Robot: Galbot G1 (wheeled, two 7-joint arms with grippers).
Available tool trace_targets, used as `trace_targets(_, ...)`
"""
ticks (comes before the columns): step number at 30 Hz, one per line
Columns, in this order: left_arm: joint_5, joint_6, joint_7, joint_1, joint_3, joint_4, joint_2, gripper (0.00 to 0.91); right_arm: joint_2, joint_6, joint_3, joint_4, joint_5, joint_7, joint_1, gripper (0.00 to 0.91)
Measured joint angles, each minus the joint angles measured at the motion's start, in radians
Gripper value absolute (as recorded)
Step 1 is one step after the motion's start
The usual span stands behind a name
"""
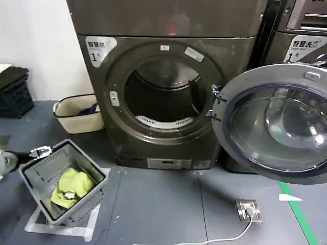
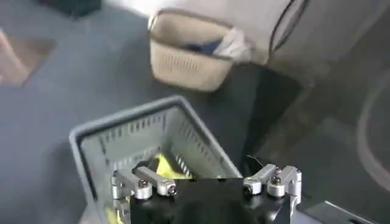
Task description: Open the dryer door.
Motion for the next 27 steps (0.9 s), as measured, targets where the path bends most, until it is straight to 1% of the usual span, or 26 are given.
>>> trace_targets(5,-0.242,-0.001,-0.134,-0.034,0.017,0.044,0.044,0.907,0.001,0.013,-0.003,0.000,0.003,-0.012,-0.002,0.907)
trace_targets(8,-0.355,-0.001,-0.185,-0.048,0.024,0.081,0.058,0.907,0.004,0.015,-0.008,0.002,0.007,-0.018,-0.002,0.907)
trace_targets(11,-0.428,-0.001,-0.220,-0.062,0.031,0.117,0.070,0.907,0.009,0.017,-0.010,0.006,0.016,-0.020,-0.003,0.907)
trace_targets(16,-0.506,-0.001,-0.275,-0.093,0.046,0.176,0.073,0.907,0.018,0.026,-0.009,0.009,0.032,-0.019,-0.006,0.907)
trace_targets(23,-0.537,-0.002,-0.296,-0.130,0.058,0.235,0.071,0.907,0.033,0.028,0.006,0.013,0.062,-0.013,-0.021,0.907)
trace_targets(27,-0.540,-0.001,-0.303,-0.156,0.080,0.255,0.071,0.907,0.038,0.045,0.012,0.009,0.071,-0.018,-0.029,0.907)
